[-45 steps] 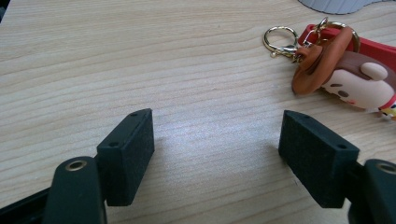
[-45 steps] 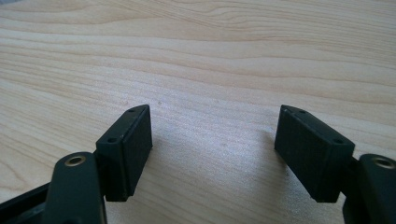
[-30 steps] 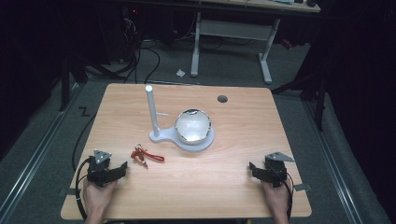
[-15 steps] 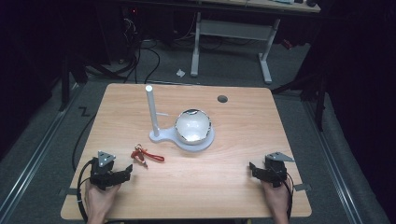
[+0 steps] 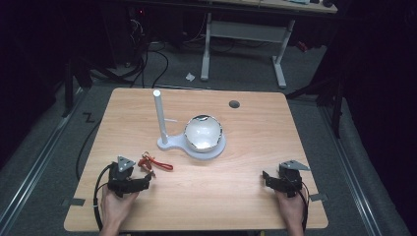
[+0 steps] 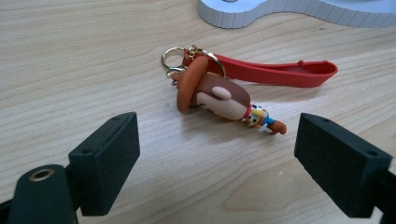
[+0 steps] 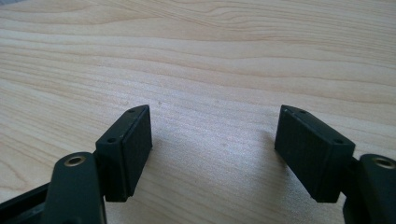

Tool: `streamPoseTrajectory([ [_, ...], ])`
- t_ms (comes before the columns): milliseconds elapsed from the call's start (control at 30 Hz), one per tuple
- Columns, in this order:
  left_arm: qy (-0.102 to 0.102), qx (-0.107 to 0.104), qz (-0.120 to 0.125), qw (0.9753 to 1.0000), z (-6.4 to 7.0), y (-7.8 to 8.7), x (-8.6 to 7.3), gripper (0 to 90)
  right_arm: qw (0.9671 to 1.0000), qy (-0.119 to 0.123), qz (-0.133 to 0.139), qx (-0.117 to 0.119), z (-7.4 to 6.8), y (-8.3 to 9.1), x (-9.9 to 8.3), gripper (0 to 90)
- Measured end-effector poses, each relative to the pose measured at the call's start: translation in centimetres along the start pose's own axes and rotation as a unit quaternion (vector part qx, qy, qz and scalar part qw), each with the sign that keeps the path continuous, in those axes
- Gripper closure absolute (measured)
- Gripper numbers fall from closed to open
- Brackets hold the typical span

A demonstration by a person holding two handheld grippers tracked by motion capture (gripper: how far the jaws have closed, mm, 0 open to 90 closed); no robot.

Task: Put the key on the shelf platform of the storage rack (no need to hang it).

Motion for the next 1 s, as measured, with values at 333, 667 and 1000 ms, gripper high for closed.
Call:
streamPoseTrajectory([
  [333,0.009,0.002,-0.008,0.9999,0.2,-0.9,1.0,13.7,1.0000,0.000,0.001,0.001,0.0,0.0,0.0,27.5],
  [667,0.021,0.003,-0.024,0.9995,0.2,-2.7,1.8,14.8,1.0000,0.000,0.001,0.000,0.0,0.0,0.0,27.5],
  [1000,0.030,0.006,-0.041,0.9987,0.1,-4.2,1.7,17.3,1.0000,0.002,0.001,0.000,0.0,0.0,0.0,27.4],
])
Point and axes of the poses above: each handheld gripper's, and its own axes: y roughly backward along the jaws, x roughly out of its top, z roughly to its right, the point moved 1 cm from there along -y, roughly forward along the jaws, and after that the axes turned 7 degrees about x, right-handed, at the moved point
